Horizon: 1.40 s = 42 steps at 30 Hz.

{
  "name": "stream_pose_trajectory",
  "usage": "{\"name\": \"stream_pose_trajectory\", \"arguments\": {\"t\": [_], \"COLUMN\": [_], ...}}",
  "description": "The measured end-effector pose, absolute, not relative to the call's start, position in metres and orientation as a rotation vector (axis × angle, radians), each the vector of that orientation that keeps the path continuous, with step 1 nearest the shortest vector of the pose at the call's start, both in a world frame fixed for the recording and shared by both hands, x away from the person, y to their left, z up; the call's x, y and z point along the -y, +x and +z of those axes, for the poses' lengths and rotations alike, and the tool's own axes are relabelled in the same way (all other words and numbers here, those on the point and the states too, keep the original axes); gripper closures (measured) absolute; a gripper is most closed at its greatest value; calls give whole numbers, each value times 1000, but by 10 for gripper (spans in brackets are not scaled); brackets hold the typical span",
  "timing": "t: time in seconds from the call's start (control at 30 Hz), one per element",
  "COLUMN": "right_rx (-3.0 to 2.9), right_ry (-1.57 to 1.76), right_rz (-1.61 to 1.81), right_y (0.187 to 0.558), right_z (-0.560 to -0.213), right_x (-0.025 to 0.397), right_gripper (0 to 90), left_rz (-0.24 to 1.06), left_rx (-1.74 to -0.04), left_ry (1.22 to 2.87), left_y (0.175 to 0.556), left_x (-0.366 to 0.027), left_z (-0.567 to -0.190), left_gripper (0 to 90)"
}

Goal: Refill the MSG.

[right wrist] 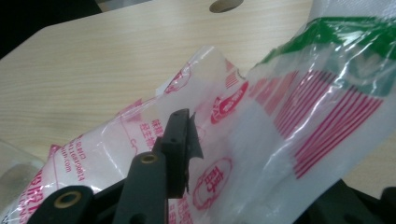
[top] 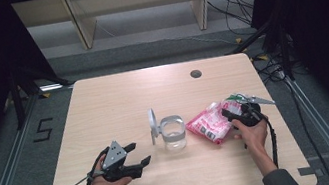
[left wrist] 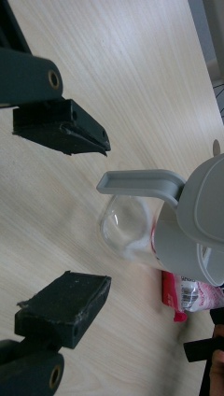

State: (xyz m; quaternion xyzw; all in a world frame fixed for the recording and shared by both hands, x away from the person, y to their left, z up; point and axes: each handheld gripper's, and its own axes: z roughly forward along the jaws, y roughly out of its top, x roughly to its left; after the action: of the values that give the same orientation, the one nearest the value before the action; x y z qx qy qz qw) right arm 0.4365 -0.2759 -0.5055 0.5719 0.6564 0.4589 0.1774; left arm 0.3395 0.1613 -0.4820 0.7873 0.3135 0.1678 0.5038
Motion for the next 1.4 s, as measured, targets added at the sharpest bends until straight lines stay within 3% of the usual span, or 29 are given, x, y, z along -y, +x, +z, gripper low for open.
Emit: {"name": "stream_pose_trajectory", "arguments": {"t": [0.3,1.4], "right_rx": [-1884,-1956], "right_ry": [1587,967], "right_rz": [1315,1464], "right_y": [438,383], "right_z": [-505,-426], "right_x": [270,245], "right_gripper": [900,900], "left_rz": [408,364], "left_rx": [-757,-741], "left_ry": [1901,1932], "left_y": [339,332], "left_x": [-162,-144], "left_z": [-481,-489], "left_gripper": [289,290]}}
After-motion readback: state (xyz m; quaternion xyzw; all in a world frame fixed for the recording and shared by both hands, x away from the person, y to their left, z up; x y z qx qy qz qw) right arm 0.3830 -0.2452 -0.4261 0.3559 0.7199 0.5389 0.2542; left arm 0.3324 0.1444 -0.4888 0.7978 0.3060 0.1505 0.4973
